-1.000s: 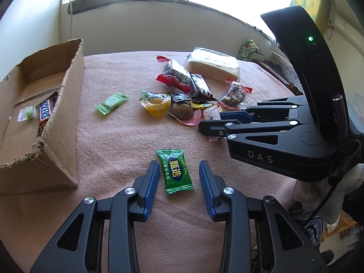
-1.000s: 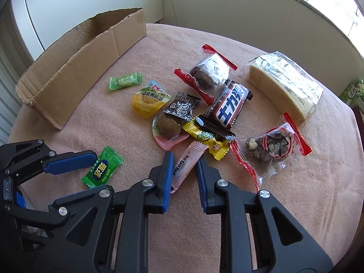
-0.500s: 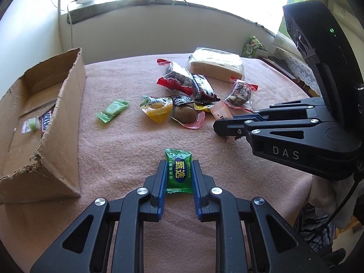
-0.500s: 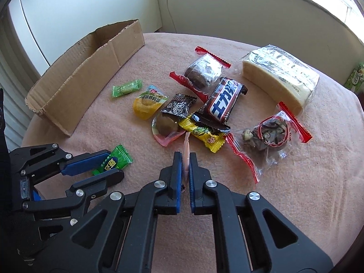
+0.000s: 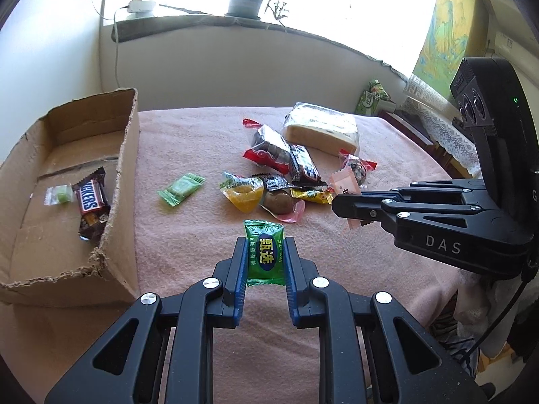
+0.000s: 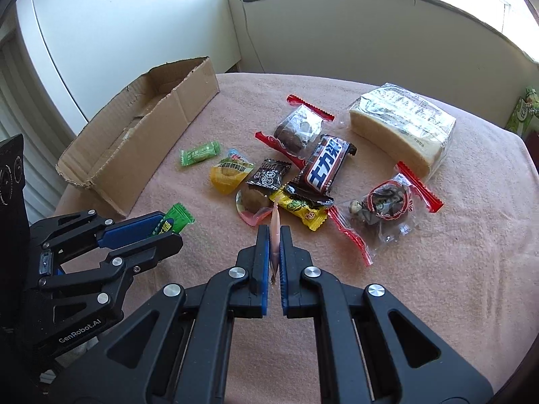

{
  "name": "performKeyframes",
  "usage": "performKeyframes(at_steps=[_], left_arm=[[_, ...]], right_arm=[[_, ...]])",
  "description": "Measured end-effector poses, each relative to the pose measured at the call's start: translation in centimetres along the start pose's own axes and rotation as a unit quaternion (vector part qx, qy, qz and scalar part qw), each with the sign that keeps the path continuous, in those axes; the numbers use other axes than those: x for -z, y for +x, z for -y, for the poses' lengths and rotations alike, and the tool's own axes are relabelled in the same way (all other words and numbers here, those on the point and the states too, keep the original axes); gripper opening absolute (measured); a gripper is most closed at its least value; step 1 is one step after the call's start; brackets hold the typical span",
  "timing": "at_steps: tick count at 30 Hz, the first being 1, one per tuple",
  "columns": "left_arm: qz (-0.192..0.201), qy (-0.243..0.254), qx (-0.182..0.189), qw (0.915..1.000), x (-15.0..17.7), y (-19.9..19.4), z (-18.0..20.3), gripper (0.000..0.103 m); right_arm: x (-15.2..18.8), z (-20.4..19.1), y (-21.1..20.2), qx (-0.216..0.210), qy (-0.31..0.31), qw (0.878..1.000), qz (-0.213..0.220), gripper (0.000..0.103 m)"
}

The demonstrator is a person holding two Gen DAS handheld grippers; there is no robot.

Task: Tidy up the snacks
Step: 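Carry the green packet and pink wrapper into the box with both grippers and release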

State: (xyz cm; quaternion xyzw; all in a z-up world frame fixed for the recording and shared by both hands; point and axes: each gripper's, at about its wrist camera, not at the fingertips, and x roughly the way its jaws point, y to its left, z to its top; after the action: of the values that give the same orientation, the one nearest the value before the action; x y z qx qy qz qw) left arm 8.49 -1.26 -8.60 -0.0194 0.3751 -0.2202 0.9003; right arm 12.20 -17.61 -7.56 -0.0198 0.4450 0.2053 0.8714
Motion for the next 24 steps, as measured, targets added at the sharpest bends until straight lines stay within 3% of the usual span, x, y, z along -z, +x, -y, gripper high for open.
performKeyframes(at_steps=[6,14,24], left_arm=[[0.038,-0.034,-0.006,0.9987,-1.3,-1.9,-2.1,0.018],[0.086,-0.065,-0.047,0.9931,-2.4,-4.5,-5.3,0.018],[0.103,-0.097,-0.104,0.9846,-2.2,-6.1,-9.8,0.018]], right_arm=[[-1.7,-1.7,-1.3,-0.014,-0.010,1.000,0.026,0.005],[-4.2,-5.0,-1.6,-0.042,-0.035,0.997,0.049,0.005],[-6.7,-10.0,-0.3,-0.078,-0.071,0.993,0.059,0.005]])
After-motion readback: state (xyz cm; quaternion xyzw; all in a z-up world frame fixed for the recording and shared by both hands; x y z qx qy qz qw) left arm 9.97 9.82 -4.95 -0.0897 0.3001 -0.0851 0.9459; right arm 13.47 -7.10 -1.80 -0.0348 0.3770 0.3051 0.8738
